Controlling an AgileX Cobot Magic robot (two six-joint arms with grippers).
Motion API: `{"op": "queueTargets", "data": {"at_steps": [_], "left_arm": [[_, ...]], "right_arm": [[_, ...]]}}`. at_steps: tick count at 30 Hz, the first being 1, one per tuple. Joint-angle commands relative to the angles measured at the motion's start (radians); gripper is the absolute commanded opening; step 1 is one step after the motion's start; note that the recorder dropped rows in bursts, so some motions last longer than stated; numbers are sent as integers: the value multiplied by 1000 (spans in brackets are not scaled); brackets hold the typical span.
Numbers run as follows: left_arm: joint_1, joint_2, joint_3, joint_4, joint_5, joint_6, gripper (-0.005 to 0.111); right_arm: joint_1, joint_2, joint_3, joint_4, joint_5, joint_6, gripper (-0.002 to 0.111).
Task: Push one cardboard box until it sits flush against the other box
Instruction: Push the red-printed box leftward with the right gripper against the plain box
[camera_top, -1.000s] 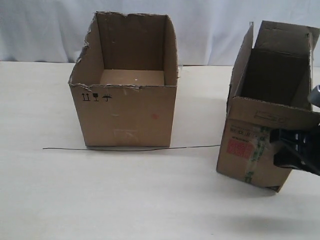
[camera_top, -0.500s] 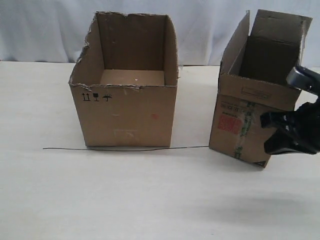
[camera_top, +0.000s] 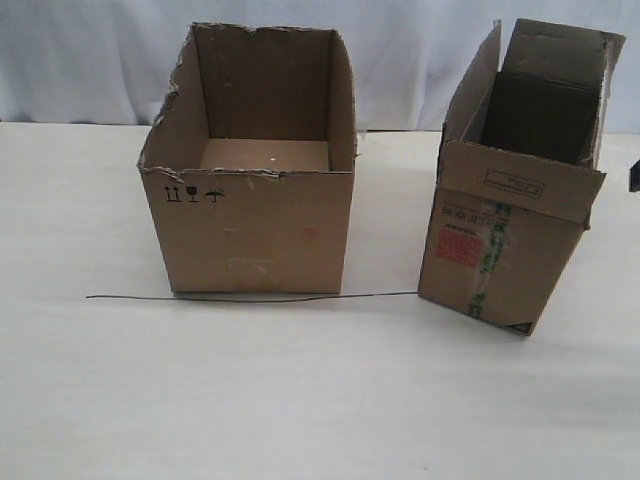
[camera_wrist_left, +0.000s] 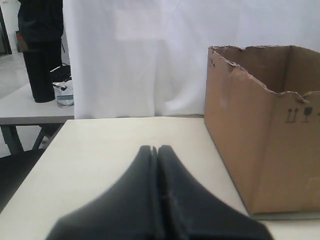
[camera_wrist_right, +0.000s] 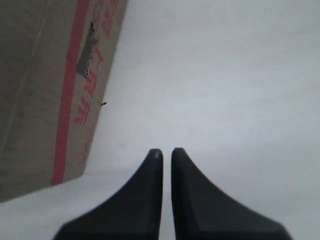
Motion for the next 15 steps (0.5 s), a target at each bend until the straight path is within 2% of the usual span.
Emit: {"op": "queueTargets", "data": {"at_steps": [1,2,4,6,9,15], "left_arm": [[-2,-3,4,-1,-5,-2,0],[-2,-3,4,-1,-5,-2,0],[-2,-3,4,3,-5,-2,0],[-2,-3,4,3,-5,-2,0],[-2,-3,4,3,-5,-2,0],[-2,-3,4,3,-5,-2,0]], "right_arm": [[-123,182,-5,239,-119,-171,5],[-195,253,-5,503,-143,-386,5],[-291,334,-5,833,-190,-659,5],[-341,413,-26,996,-254,-792,5],[-342,573,-155,1039,-197,-794,5],[-315,698,-304,1078,-148,-808,5]]}}
